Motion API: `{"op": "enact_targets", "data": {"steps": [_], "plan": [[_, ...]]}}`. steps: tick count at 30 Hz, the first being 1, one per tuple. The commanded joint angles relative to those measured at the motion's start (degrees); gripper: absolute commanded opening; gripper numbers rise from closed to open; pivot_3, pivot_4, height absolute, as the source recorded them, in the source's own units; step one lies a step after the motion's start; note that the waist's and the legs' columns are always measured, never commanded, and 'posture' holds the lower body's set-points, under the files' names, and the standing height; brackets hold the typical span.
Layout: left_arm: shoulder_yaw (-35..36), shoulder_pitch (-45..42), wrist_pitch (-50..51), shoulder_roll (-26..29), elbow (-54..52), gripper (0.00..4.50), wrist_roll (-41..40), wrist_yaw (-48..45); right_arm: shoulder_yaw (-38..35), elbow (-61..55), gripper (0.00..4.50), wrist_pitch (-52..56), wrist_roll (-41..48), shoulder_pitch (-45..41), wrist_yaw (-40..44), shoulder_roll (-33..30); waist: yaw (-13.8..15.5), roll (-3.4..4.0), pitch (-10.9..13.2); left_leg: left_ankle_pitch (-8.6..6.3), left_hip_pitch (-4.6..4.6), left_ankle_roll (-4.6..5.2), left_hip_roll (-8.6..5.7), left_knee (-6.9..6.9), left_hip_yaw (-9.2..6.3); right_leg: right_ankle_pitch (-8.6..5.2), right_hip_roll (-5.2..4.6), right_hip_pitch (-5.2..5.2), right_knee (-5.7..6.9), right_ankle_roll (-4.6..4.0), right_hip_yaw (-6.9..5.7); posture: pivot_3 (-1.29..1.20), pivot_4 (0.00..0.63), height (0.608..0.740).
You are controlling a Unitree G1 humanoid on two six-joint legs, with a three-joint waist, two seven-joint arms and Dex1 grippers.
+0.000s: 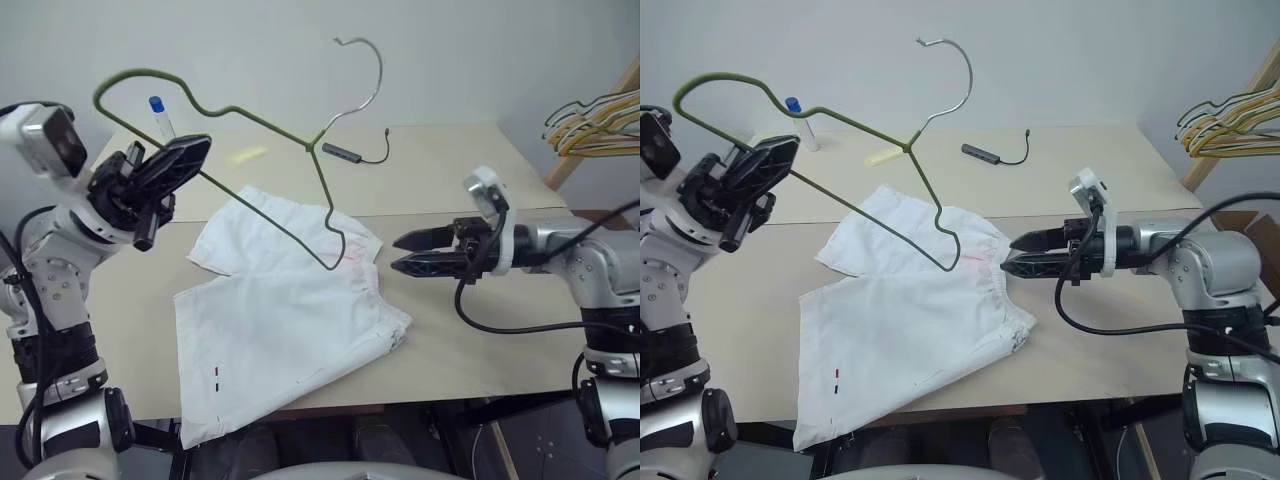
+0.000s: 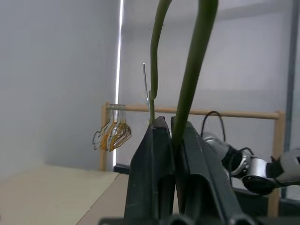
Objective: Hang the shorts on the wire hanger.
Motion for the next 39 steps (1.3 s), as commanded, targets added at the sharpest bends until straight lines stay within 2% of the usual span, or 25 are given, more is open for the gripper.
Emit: {"op": "enact_targets", "data": {"steps": [1, 10, 22, 25, 27, 35, 36, 39], "plan": [[0.8, -3.0, -1.3, 0.1, 0.5, 0.00, -1.0, -1.3, 2.8, 0.7, 4.42, -3.1, -1.7, -2.9, 2.5, 1.9, -0.1, 0.00, 0.0, 0.00, -0.07, 0.00, 0.00, 0.00, 0.00, 0.00, 0.00, -0.05, 0.00, 0.00, 0.01, -0.08, 0.000, 0.740], [-0.1, -3.1, -0.3, -2.4, -0.5, 0.00, -2.2, -0.9, 4.3, 2.2, 4.42, -3.8, -3.0, -7.2, 0.7, 8.8, -0.9, 0.00, 0.0, 0.00, -0.13, 0.00, 0.00, 0.05, -0.11, 0.02, -0.03, -0.09, 0.11, 0.03, -0.04, -0.08, 0.000, 0.740], [-1.0, -2.7, -0.6, -3.9, -0.8, 0.00, -2.3, -0.5, 4.3, 1.8, 4.42, -3.8, -2.6, -10.1, 1.8, 12.1, -1.2, 0.01, 0.0, 0.00, -0.13, 0.00, 0.00, 0.05, -0.18, 0.02, -0.03, -0.09, 0.13, 0.02, -0.07, -0.09, 0.000, 0.740], [-0.9, -2.3, -0.6, -4.1, -1.0, 0.00, -2.2, -0.2, 4.1, 1.8, 3.80, -3.7, -2.6, -10.3, 2.0, 12.3, -1.3, 0.01, 0.0, 0.00, -0.13, 0.00, 0.00, 0.05, -0.19, 0.02, -0.02, -0.09, 0.14, 0.02, -0.08, -0.09, 0.000, 0.740], [-0.8, -2.2, -0.5, -4.4, -1.0, 0.00, -2.5, 0.3, 4.1, 2.3, 3.20, -3.5, -2.6, -10.6, 1.9, 12.4, -1.3, 0.01, 0.0, 0.00, -0.13, 0.00, 0.00, 0.05, -0.20, 0.02, -0.03, -0.09, 0.13, 0.02, -0.09, -0.09, 0.000, 0.740], [-1.1, -0.5, -1.6, -5.4, -1.3, 0.00, -1.1, 1.1, 4.2, 2.9, 0.28, -3.9, -3.1, -11.2, 1.7, 13.0, -1.3, 0.01, 0.0, 0.00, -0.13, 0.00, 0.00, 0.05, -0.21, 0.02, -0.03, -0.09, 0.14, 0.02, -0.09, -0.09, 0.000, 0.740], [-1.2, -0.2, -1.9, -5.4, -1.3, 0.00, -0.7, 1.2, 4.2, 3.1, 0.02, -3.9, -3.1, -11.3, 1.7, 13.1, -1.3, 0.01, 0.0, 0.00, -0.13, 0.00, 0.00, 0.05, -0.22, 0.02, -0.03, -0.09, 0.14, 0.02, -0.09, -0.09, 0.000, 0.740], [-1.9, 0.6, -3.0, -5.4, -1.1, 0.00, 0.7, 1.3, 4.2, 3.1, 0.02, -4.1, -3.3, -11.3, 1.9, 13.1, -1.3, 0.01, 0.0, 0.00, -0.14, 0.00, -0.01, 0.05, -0.24, 0.02, -0.03, -0.09, 0.14, 0.02, -0.10, -0.09, 0.000, 0.740]]}}
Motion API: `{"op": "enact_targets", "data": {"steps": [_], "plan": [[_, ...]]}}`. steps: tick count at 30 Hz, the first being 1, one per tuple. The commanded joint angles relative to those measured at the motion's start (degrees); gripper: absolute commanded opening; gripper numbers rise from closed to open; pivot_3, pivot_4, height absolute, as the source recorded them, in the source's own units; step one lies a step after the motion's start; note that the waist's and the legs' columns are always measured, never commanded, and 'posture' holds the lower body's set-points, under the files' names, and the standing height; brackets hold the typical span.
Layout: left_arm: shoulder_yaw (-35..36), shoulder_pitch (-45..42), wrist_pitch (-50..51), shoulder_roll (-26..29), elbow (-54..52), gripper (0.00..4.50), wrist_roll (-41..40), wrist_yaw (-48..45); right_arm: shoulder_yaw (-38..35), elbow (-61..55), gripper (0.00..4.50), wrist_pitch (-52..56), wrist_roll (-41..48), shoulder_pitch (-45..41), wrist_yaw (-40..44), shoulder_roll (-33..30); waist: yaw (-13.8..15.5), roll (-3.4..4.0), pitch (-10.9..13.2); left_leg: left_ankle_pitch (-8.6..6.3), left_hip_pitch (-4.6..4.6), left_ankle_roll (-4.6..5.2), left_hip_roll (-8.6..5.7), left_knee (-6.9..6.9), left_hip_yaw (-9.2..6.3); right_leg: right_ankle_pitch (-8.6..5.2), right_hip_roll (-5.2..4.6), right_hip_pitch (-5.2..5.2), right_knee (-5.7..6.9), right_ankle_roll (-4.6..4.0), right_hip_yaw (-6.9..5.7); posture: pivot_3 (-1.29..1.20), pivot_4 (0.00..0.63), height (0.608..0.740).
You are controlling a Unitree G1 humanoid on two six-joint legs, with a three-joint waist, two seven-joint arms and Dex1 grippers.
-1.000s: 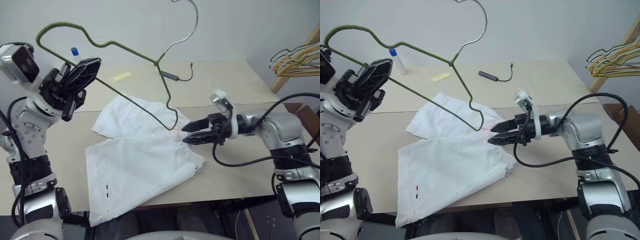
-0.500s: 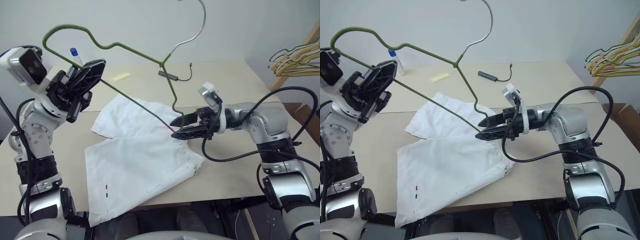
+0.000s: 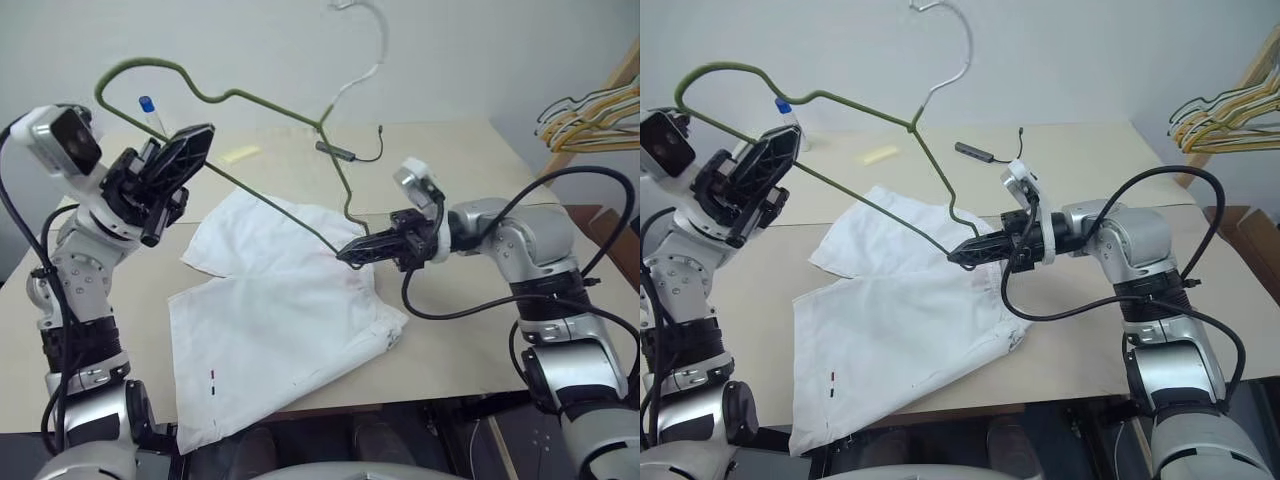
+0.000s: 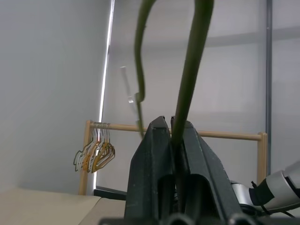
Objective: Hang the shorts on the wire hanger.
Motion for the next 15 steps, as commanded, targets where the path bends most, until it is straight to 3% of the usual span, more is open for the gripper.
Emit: {"op": "enact_targets", "data": {"steps": [1, 3, 8, 13, 15], "plan": [[-1.3, 0.4, -1.0, 0.0, -1.6, 0.54, 1.8, -0.3, -1.5, -0.2, 0.00, -0.9, 0.3, -2.0, -0.2, 0.3, 0.0, 0.00, 0.0, 0.00, 0.00, 0.00, 0.00, 0.00, 0.00, 0.00, 0.00, 0.00, 0.00, 0.00, 0.00, -0.09, 0.000, 0.740], [-2.4, 0.9, -1.6, 0.2, -1.5, 0.98, 3.7, -0.3, -1.8, -0.5, 0.00, -0.9, 0.5, -1.7, -0.3, 0.3, 0.0, 0.00, 0.0, 0.00, 0.00, 0.00, 0.00, 0.00, 0.00, 0.00, 0.00, 0.00, 0.00, 0.00, 0.00, -0.09, 0.000, 0.740], [-5.7, 2.2, -1.2, 2.3, -0.3, 2.61, 9.2, 1.0, -6.0, -1.6, 0.00, 1.3, 3.6, -0.6, -2.6, 0.5, 0.1, 0.00, 0.0, 0.00, -0.01, 0.00, -0.01, 0.00, -0.02, 0.00, 0.00, 0.00, 0.00, 0.00, -0.01, -0.09, 0.000, 0.740], [-12.7, 5.3, -6.1, 7.2, 2.4, 4.26, 23.3, 2.1, -12.3, -5.7, 0.00, 8.7, 6.4, 3.9, -10.9, -2.4, 0.2, 0.03, 0.0, 0.00, 0.01, 0.00, -0.02, -0.01, -0.06, 0.00, 0.00, 0.02, -0.01, 0.00, -0.04, -0.08, 0.000, 0.740], [-14.1, 6.5, -8.4, 8.8, 2.2, 4.47, 26.8, 1.3, -15.0, -7.6, 0.00, 12.2, 7.9, 6.5, -14.1, -3.7, 0.3, 0.03, 0.0, 0.00, -0.04, 0.00, -0.02, -0.01, -0.06, 0.00, 0.00, 0.01, -0.03, -0.01, -0.05, -0.08, 0.000, 0.740]]}}
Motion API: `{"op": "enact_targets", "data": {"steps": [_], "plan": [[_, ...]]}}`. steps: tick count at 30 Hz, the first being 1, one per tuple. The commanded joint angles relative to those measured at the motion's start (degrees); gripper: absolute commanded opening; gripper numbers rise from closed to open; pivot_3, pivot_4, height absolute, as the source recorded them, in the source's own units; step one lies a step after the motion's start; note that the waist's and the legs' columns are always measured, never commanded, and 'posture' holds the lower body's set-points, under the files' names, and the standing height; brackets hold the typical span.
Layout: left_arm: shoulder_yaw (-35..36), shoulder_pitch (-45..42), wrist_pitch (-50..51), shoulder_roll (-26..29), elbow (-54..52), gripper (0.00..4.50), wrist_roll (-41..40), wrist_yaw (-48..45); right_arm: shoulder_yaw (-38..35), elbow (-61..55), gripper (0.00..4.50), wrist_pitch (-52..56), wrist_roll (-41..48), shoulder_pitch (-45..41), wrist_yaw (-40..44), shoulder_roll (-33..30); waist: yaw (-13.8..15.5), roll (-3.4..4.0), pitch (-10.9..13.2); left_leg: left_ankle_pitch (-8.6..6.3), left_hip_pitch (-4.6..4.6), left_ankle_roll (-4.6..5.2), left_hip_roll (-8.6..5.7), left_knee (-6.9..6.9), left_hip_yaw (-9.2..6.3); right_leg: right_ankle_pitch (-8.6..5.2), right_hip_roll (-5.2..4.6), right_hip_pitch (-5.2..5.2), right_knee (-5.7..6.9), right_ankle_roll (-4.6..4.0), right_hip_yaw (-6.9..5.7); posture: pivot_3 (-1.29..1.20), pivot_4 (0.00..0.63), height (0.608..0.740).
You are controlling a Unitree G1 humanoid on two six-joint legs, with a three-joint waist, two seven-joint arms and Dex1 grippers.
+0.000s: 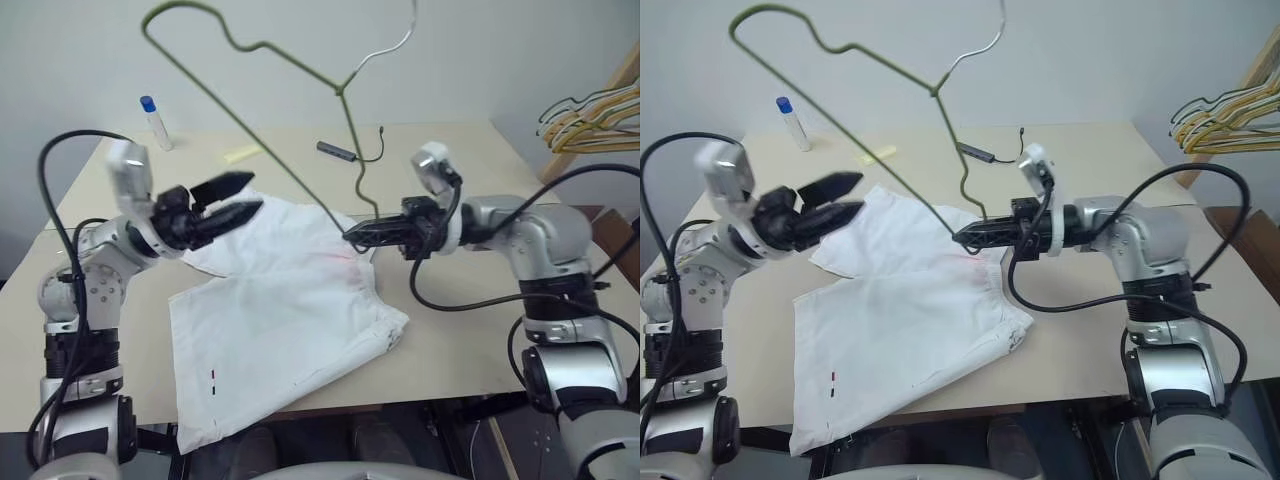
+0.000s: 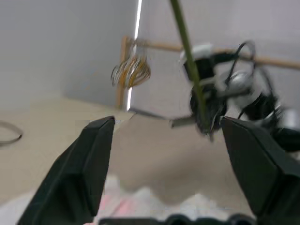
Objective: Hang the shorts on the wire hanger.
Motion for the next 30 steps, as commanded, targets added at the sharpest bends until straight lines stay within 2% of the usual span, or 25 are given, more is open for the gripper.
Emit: {"op": "enact_targets", "data": {"steps": [1, 7, 9, 12, 16, 22, 30], "plan": [[-1.9, 1.1, -4.6, 3.2, -1.2, 4.47, 6.3, -0.9, -6.9, -3.8, 0.00, 7.8, 4.3, 3.8, -5.5, -2.6, 0.0, 0.00, 0.0, 0.00, -0.01, 0.00, 0.00, 0.00, 0.01, 0.00, 0.00, 0.00, 0.01, 0.00, 0.01, -0.08, 0.000, 0.740], [-4.8, 4.3, -8.5, 6.2, -5.8, 4.47, 11.1, -3.4, -18.3, -8.7, 0.00, 23.0, 10.1, 17.7, -12.3, -10.2, 0.8, 0.03, 0.0, 0.00, -0.13, 0.00, 0.00, 0.00, 0.11, -0.01, -0.01, -0.08, -0.08, 0.00, 0.08, -0.09, 0.000, 0.740], [-6.7, 4.7, -10.1, 6.8, -7.2, 4.47, 13.0, -4.5, -17.5, -6.4, 0.00, 28.4, 13.4, 21.3, -12.0, -15.0, 0.8, 0.03, 0.0, 0.00, -0.09, 0.00, 0.00, 0.00, 0.23, -0.01, -0.01, -0.07, -0.08, 0.00, 0.16, -0.11, 0.000, 0.740], [-9.3, 4.2, -11.4, 7.0, -7.9, 4.47, 15.2, -5.6, -15.1, -1.0, 0.00, 30.1, 20.3, 25.9, -10.8, -21.7, 0.7, 0.06, 0.1, 0.00, 0.04, 0.00, 0.01, -0.01, 0.35, -0.02, 0.00, 0.00, -0.07, 0.00, 0.23, -0.12, 0.000, 0.740], [-10.5, 2.9, -12.9, 6.5, -7.4, 4.47, 16.2, -6.4, -14.1, 2.1, 0.00, 30.1, 21.3, 30.7, -10.6, -26.2, -0.1, 0.05, 0.1, -0.01, 0.06, 0.02, 0.03, -0.02, 0.38, -0.04, 0.03, 0.03, -0.13, 0.02, 0.26, -0.12, 0.000, 0.740], [-11.4, 2.9, -14.8, 6.7, -7.8, 4.47, 17.9, -7.1, -12.5, 3.3, 0.00, 28.0, 17.2, 36.3, -8.2, -29.0, -0.3, 0.05, 0.1, -0.04, 0.05, 0.06, 0.03, -0.02, 0.44, -0.20, 0.02, 0.03, -0.16, 0.31, 0.34, -0.13, 0.000, 0.740], [-11.4, 3.2, -14.9, 5.8, -7.6, 4.47, 18.1, -6.9, -9.6, 6.3, 0.00, 26.9, 13.9, 32.6, -8.8, -26.3, -0.3, 0.05, 0.1, -0.04, 0.07, 0.06, 0.04, -0.02, 0.45, -0.25, 0.03, 0.04, -0.16, 0.41, 0.34, -0.12, 0.000, 0.740]]}}
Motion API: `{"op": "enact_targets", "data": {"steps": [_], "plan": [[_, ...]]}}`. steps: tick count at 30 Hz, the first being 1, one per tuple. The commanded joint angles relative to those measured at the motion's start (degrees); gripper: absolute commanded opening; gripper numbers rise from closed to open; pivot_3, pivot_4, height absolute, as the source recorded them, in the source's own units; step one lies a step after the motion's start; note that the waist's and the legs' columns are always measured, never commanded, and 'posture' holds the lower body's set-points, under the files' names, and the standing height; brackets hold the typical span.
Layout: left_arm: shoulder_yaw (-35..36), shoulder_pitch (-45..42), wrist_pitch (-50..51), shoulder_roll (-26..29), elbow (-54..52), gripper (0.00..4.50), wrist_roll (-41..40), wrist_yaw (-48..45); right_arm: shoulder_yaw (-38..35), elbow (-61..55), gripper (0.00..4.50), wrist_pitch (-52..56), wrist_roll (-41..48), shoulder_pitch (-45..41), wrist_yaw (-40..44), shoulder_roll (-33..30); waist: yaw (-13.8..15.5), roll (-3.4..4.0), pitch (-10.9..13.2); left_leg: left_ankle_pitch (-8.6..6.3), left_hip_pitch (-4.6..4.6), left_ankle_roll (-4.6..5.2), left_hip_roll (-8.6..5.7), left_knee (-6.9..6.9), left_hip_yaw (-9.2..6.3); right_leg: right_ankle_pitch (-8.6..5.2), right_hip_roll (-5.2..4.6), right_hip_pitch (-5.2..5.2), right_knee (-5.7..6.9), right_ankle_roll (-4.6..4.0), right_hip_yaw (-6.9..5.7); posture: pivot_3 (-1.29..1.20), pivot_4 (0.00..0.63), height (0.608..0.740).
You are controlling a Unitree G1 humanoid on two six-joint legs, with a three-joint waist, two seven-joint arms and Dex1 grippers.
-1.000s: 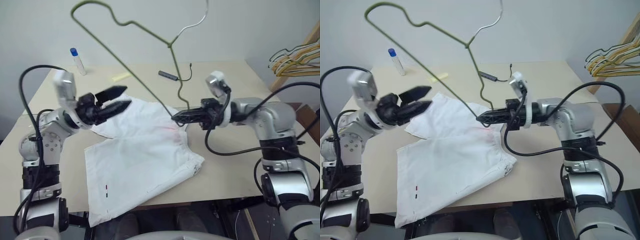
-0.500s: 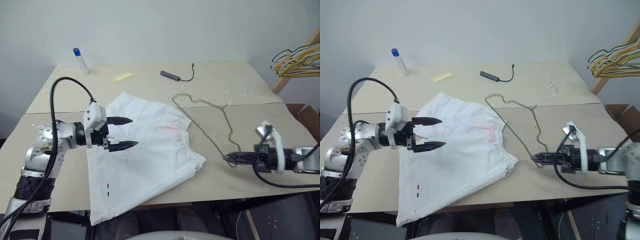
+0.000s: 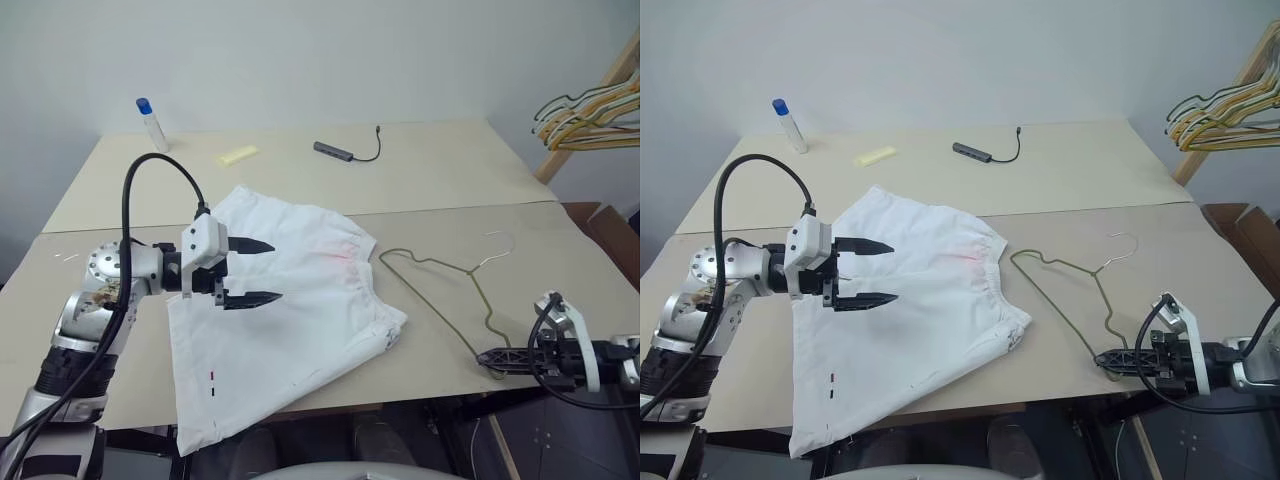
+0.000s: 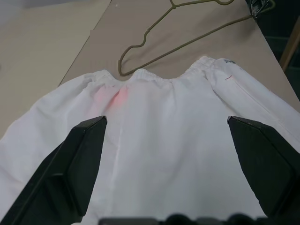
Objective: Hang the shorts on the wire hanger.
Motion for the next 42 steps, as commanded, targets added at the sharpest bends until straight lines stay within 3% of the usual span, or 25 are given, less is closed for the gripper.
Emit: {"op": "enact_targets", "data": {"steps": [1, 10, 20, 33, 42], "plan": [[0.6, -0.8, -0.6, -0.5, -0.7, 4.47, -0.6, 0.3, 0.4, 0.2, 0.00, -1.3, -0.6, -2.6, 0.9, 1.0, 0.1, 0.00, 0.0, 0.00, -0.01, 0.00, -0.01, 0.00, 0.00, 0.00, 0.00, 0.00, 0.00, 0.00, 0.00, -0.12, 0.000, 0.740], [0.9, 0.1, -0.8, -0.8, 0.4, 4.47, 0.5, 2.1, 1.4, 0.7, 0.00, -2.4, -1.5, -4.3, 2.2, 2.3, 0.3, 0.00, 0.0, 0.00, -0.03, 0.00, -0.01, 0.00, -0.01, 0.01, -0.01, 0.00, -0.01, -0.02, -0.01, -0.11, 0.000, 0.740], [0.3, 1.7, -1.7, -1.0, -0.2, 4.47, 1.4, 2.9, 2.0, -6.1, 0.00, -6.3, -0.3, 1.6, 10.4, -1.7, 0.4, 0.00, 0.0, 0.00, -0.01, 0.00, -0.01, 0.02, -0.01, 0.01, -0.02, 0.01, 0.02, 0.01, -0.01, -0.11, 0.000, 0.740], [-0.4, 2.2, -2.0, -0.9, -0.9, 4.47, 2.6, 3.4, 13.5, -5.1, 0.00, -9.8, -6.5, -7.2, 12.6, -1.7, 0.5, 0.00, 0.0, 0.00, 0.00, 0.00, 0.01, 0.01, -0.02, 0.01, 0.00, 0.01, 0.02, -0.01, -0.03, -0.08, 0.000, 0.740], [-1.0, 2.3, -2.3, -1.2, -1.2, 4.47, 3.2, 4.0, 14.1, 7.0, 0.00, -8.4, -10.9, -18.3, 8.4, 5.6, 0.4, 0.00, 0.0, 0.00, 0.02, 0.00, 0.00, 0.01, -0.02, 0.20, -0.01, 0.01, 0.06, -0.32, -0.02, -0.08, 0.000, 0.740]]}}
